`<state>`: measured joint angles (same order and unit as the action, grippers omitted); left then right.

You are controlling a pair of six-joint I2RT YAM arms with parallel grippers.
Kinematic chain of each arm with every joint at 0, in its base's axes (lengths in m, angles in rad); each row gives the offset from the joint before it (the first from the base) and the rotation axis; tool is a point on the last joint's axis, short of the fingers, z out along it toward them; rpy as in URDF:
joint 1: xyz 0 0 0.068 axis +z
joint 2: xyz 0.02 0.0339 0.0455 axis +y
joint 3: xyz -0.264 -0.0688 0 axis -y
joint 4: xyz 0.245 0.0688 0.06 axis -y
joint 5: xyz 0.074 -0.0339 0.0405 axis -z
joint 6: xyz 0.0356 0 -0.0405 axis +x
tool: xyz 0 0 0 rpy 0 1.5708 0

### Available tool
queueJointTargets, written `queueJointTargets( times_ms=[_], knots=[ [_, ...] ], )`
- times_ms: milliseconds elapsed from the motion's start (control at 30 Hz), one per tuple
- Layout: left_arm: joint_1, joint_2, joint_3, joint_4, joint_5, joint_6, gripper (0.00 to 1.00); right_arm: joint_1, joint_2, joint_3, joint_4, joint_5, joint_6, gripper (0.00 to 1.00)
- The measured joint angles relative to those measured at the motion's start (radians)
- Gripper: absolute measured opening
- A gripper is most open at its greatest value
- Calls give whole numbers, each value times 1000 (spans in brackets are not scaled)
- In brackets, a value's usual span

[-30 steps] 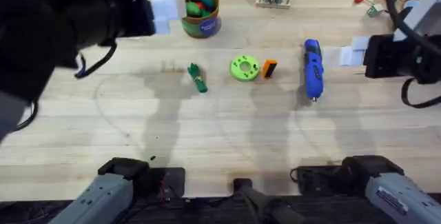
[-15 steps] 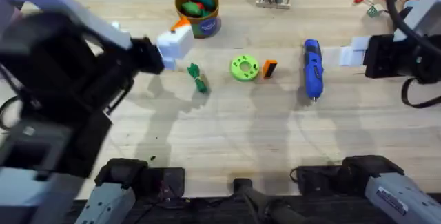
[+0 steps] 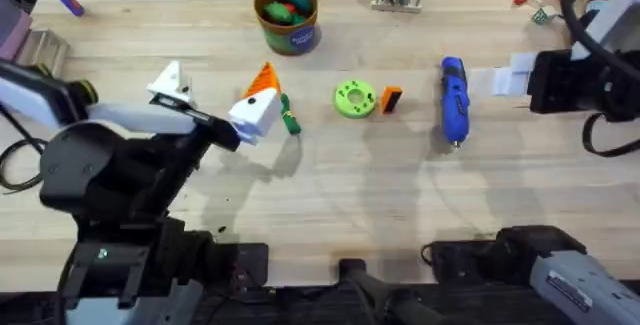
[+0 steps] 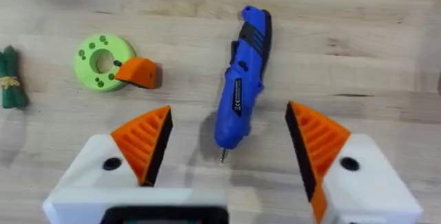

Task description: Pick up the gripper from the table and insert it into the empty holder that is missing its gripper. Then pick up a screw, insert it into the mounting hole, and use the screwdriver to tighten it. Finally, clean up the table by picking up the vegetable and placing it into the bucket.

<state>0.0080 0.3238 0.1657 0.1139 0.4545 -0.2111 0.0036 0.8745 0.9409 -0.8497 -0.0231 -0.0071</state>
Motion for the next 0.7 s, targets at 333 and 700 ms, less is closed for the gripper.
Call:
queueJointTargets(
  times_ms=[333,700],
  knots=[
    [12,-150,-87,-5,52,0,985,0,0,0,0,0,0,992],
    [12,-318,-159,-74,109,-14,985,0,0,0,0,0,0,992]
  ],
)
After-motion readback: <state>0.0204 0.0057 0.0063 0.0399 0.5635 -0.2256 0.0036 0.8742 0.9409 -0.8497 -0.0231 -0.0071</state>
